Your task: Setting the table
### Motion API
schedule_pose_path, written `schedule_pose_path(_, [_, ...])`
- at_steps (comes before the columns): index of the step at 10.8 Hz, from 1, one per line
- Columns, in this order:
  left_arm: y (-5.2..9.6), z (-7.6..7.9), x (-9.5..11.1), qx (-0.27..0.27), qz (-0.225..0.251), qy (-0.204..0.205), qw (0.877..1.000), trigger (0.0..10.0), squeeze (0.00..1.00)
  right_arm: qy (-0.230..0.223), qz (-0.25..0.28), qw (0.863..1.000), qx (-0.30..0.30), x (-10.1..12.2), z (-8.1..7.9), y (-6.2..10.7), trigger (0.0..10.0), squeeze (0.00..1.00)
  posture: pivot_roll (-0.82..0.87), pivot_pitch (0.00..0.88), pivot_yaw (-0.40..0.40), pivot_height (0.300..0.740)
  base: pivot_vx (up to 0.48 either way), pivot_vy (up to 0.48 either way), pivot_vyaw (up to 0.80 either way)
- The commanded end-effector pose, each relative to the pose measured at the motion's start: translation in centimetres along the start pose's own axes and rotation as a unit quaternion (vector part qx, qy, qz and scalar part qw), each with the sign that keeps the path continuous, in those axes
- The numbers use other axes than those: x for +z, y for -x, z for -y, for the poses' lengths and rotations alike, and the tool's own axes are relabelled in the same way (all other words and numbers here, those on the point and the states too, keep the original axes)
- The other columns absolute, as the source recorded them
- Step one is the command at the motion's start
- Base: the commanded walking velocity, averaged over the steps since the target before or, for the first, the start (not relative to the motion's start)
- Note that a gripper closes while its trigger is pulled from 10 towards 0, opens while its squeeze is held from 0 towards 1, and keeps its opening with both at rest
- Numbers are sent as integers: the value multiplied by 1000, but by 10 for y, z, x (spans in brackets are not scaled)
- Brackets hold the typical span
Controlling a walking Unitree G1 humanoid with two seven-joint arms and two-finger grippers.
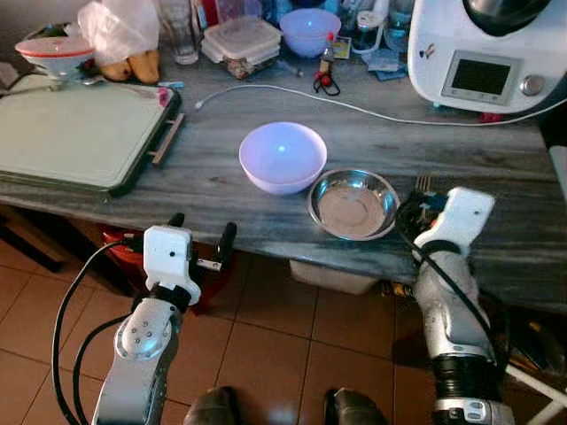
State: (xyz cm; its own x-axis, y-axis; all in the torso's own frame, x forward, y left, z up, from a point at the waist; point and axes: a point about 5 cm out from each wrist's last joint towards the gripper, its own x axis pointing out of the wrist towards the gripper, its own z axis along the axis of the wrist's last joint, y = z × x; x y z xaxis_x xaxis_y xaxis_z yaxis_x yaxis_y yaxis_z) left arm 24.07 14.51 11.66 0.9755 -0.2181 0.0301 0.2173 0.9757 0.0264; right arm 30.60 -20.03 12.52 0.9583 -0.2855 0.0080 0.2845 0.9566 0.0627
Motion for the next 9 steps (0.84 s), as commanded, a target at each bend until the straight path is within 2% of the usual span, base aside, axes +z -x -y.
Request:
schedule_pose_path(1, [1,0,2,-2,2,3,1000,10000,0,7,28,1000,-1,10,0,0,10000,1000,29,164,37,740,0,0,0])
schedule_pose_path(3, [3,0,2,-2,0,4,1000,10000,0,43,43,998,-26,20,8,-5,10000,1000,33,178,38,740,0,0,0])
schedule_pose_path(5, [8,0,1,-2,-6,3,1000,10000,0,89,5,992,-85,14,30,-11,10000,1000,42,193,38,740,0,0,0])
schedule_pose_path(9, [11,-1,2,-4,-10,2,1000,10000,0,89,-42,989,-111,0,38,-5,10000,1000,43,208,45,740,0,0,0])
